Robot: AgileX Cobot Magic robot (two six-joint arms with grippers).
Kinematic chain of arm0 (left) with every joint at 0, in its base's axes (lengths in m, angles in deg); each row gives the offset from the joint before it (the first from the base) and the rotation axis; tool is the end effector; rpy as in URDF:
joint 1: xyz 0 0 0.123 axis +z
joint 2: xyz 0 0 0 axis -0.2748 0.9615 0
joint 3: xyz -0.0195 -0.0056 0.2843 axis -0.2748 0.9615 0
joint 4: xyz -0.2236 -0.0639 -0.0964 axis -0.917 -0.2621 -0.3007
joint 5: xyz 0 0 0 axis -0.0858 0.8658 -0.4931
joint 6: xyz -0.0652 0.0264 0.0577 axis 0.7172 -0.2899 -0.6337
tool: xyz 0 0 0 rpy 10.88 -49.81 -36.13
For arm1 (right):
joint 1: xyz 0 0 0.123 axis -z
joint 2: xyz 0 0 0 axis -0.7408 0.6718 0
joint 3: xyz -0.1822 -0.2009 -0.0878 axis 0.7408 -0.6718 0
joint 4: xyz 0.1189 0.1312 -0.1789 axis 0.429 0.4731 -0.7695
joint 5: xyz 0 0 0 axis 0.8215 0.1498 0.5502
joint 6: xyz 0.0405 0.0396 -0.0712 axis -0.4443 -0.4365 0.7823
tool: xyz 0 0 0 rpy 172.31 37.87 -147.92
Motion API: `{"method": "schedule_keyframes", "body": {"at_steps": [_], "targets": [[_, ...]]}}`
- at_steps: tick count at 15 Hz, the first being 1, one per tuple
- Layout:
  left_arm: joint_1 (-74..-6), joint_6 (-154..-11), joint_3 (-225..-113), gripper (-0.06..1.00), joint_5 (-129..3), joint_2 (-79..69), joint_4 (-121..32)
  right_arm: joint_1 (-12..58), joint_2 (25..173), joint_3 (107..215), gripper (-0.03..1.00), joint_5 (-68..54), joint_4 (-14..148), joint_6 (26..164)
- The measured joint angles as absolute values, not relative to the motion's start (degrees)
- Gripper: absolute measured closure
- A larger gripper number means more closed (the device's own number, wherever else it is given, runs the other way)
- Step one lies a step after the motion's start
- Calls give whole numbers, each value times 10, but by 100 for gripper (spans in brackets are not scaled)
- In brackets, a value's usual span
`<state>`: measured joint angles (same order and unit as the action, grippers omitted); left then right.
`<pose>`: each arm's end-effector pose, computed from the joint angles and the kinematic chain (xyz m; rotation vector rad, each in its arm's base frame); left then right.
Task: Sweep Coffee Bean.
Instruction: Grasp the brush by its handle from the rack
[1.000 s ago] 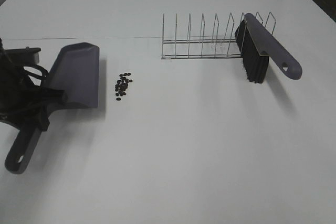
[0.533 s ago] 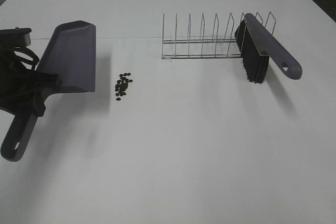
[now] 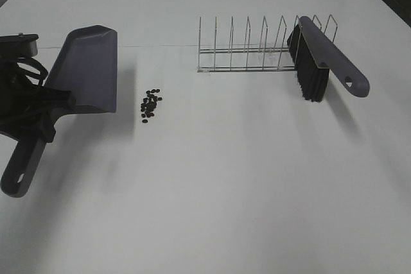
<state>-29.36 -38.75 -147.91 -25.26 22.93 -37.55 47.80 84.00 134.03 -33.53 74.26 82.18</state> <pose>0.3112 -0.0812 0.1684 -0.0230 2.9692 -0.1764 0.2085 0.0137 0.3522 -0.0526 2.1838 0.1809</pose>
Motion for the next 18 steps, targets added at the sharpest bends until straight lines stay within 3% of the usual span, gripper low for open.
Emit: {"method": "schedule_keyframes", "body": {"at_steps": [11,18], "targets": [[-294,-387,-1479,62,-253,229,-375,478,1356,1813,33,-450,716,834],[-294,-387,-1479,62,-252,229,-375,478,1540,1934,33,-481,678,834]]}}
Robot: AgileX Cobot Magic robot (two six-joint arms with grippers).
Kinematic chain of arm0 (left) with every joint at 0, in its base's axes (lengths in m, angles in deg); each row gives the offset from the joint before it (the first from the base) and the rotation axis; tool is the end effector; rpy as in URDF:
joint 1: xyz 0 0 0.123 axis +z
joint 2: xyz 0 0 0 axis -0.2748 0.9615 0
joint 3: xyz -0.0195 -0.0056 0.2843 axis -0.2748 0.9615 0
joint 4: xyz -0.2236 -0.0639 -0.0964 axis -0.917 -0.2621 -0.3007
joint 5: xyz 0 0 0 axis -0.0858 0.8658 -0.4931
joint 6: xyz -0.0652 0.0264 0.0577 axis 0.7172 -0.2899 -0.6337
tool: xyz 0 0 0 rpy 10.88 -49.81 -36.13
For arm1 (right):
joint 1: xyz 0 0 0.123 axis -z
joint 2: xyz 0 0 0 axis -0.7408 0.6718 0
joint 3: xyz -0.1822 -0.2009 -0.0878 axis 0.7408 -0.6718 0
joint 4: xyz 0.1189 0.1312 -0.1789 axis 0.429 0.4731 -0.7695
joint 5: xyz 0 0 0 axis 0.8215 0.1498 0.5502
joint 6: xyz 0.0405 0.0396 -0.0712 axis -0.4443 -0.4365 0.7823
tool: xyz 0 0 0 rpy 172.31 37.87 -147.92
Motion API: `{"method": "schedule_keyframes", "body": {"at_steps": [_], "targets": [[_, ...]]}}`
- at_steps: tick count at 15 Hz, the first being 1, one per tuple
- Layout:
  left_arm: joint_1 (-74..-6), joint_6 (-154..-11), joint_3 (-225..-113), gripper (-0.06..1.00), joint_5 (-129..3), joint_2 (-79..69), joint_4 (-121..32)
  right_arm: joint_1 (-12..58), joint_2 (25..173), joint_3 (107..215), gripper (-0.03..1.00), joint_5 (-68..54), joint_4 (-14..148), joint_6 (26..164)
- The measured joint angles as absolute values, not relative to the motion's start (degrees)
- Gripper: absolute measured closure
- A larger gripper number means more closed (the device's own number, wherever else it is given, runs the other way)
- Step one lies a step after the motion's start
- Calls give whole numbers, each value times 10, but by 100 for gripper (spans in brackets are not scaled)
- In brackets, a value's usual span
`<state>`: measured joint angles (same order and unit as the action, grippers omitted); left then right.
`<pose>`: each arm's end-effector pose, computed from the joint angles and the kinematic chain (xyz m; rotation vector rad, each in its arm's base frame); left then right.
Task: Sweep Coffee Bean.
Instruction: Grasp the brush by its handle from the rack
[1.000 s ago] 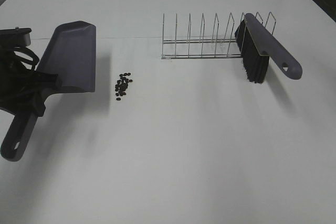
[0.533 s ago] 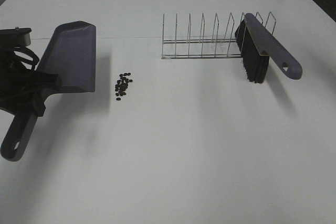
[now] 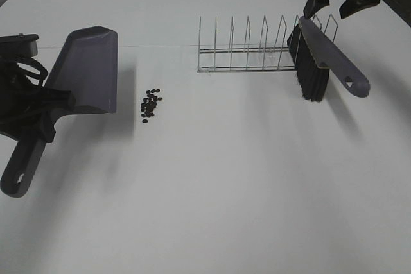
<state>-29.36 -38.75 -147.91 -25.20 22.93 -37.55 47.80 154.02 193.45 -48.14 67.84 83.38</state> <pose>0.3111 -0.0812 0.1684 -0.0230 2.9703 -0.1762 0.4993 0.0102 0.2158 -0.1809 2.6242 0.1110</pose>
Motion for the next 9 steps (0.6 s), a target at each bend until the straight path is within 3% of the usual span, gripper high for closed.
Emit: {"method": "schedule_keyframes", "body": {"at_steps": [6,9], "targets": [[-294,-387,-1479,62,-250,229,-375,478,1610,1942,33,-481,669,829],[-294,-387,-1479,62,-250,229,-374,478,1620,1942,40,-480,647,828]]}}
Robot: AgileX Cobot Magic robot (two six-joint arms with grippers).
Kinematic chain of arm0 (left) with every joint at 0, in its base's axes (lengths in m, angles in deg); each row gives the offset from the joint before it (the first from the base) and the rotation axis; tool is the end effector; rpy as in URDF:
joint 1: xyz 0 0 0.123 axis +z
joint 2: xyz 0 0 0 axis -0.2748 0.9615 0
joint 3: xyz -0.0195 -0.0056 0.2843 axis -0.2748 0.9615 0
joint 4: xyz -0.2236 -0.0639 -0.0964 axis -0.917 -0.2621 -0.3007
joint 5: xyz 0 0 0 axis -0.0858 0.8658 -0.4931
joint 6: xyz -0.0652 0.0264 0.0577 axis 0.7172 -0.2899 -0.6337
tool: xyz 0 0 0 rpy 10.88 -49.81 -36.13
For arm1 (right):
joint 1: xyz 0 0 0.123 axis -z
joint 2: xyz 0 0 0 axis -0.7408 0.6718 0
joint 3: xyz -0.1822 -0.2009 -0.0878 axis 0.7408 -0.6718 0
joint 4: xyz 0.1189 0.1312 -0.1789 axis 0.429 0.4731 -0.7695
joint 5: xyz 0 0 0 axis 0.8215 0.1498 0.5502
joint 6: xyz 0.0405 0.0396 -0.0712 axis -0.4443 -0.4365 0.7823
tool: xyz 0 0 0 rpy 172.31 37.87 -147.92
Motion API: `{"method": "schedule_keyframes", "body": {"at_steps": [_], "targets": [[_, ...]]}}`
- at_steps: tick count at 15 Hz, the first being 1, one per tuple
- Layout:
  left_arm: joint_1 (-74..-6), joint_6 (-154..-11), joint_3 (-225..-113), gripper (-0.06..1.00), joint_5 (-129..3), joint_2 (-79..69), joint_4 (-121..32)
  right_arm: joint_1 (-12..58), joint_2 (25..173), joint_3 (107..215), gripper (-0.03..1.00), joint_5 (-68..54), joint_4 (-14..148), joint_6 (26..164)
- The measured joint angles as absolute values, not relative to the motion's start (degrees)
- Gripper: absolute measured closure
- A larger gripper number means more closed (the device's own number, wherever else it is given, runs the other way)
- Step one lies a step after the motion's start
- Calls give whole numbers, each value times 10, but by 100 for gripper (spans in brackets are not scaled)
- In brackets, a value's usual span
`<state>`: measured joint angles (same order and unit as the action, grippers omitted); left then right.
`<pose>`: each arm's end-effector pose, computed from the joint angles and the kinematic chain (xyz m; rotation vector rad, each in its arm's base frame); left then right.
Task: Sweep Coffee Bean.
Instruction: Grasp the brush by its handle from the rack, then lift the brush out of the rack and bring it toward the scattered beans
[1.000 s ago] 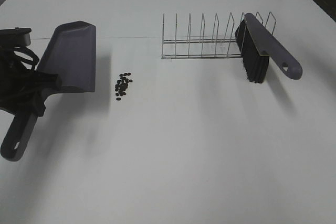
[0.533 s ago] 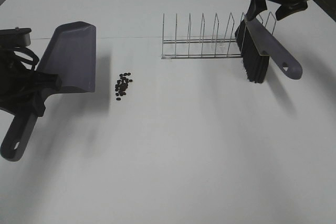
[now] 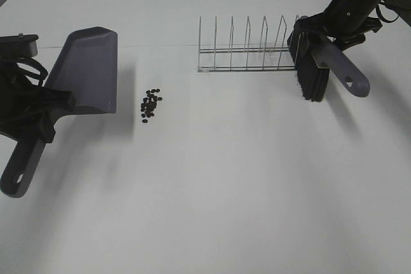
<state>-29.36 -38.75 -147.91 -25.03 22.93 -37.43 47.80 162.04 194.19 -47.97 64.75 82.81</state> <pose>0.3109 -0.0810 0.1683 -0.0207 2.9731 -0.1734 0.5093 0.0065 0.1485 -0.2021 2.7528 0.0625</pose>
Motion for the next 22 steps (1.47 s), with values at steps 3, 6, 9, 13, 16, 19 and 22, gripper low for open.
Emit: {"method": "schedule_keyframes", "body": {"at_steps": [3,6,9,13,16,19,22], "targets": [[-294,-387,-1479,62,-250,229,-373,478,1620,1942,69,-491,645,824],[-294,-387,-1479,62,-250,229,-372,478,1620,1953,68,-519,644,819],[-294,-387,-1479,62,-250,229,-372,478,1601,1980,68,-551,644,802],[-294,-387,-1479,62,-247,229,-371,478,1518,1996,68,-583,652,771],[-294,-387,-1479,62,-246,229,-370,478,1485,1998,68,-630,684,768],[-294,-387,-1479,62,-246,229,-366,469,1485,1998,68,-669,696,768],[-294,-387,-1479,62,-246,236,-366,408,1485,1998,68,-676,653,765]]}}
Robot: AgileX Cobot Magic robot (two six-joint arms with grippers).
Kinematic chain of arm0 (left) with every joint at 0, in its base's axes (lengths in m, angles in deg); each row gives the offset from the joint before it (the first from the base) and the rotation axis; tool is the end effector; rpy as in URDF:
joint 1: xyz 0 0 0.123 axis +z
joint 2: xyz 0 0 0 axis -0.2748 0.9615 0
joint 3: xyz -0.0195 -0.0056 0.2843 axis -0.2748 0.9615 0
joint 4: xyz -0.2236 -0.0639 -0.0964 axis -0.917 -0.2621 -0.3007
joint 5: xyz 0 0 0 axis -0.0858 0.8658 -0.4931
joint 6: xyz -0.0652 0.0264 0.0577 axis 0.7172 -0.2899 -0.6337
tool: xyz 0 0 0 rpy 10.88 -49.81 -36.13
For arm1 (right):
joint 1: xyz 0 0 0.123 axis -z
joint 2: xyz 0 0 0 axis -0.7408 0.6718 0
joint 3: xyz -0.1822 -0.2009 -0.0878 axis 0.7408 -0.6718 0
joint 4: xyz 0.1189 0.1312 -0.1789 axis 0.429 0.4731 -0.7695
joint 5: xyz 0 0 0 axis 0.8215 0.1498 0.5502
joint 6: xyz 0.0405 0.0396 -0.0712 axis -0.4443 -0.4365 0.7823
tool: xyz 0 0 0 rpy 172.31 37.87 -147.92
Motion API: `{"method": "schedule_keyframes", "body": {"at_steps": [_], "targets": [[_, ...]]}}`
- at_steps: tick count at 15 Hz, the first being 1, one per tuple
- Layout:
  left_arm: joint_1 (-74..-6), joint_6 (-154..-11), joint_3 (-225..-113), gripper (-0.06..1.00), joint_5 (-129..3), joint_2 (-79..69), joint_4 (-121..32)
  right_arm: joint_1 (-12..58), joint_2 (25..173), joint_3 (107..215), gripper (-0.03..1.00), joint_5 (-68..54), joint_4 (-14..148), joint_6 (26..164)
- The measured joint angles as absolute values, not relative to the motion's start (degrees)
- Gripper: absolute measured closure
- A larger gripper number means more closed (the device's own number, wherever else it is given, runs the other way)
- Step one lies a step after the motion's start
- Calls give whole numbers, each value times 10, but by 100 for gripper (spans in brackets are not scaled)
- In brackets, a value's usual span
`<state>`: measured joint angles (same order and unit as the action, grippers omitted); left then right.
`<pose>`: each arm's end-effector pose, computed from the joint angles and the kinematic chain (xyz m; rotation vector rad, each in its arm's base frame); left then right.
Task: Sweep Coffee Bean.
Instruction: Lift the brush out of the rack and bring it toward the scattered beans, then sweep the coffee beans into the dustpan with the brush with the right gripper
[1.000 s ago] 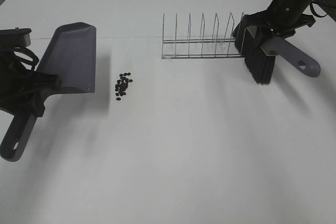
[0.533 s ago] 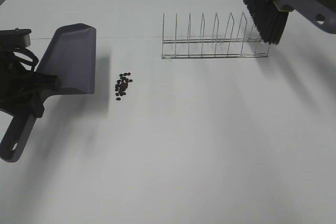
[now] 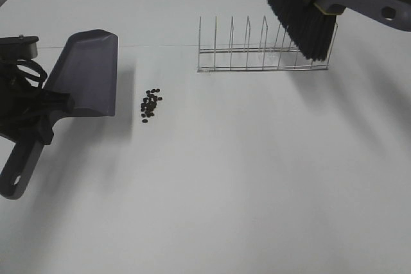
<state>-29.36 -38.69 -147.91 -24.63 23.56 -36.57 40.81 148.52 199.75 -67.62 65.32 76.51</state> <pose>0.3109 -0.0801 0.1646 -0.0072 2.9896 -0.1525 0.4636 0.0656 0.2809 -0.2587 2.7629 0.1522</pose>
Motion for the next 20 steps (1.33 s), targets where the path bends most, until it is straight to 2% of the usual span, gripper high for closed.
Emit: {"method": "schedule_keyframes", "body": {"at_steps": [3,7,12,17,20], "targets": [[-294,-378,-1471,62,-256,264,-365,301,1485,1984,68,-680,518,686],[-294,-377,-1471,62,-262,313,-365,221,1486,1897,68,-636,453,604],[-307,-374,-1473,62,-280,354,-369,210,1545,1867,68,-595,466,574],[-315,-372,-1477,62,-280,362,-372,209,1573,1867,68,-555,579,610],[-315,-373,-1477,62,-278,364,-372,179,1588,1878,68,-530,611,624]]}}
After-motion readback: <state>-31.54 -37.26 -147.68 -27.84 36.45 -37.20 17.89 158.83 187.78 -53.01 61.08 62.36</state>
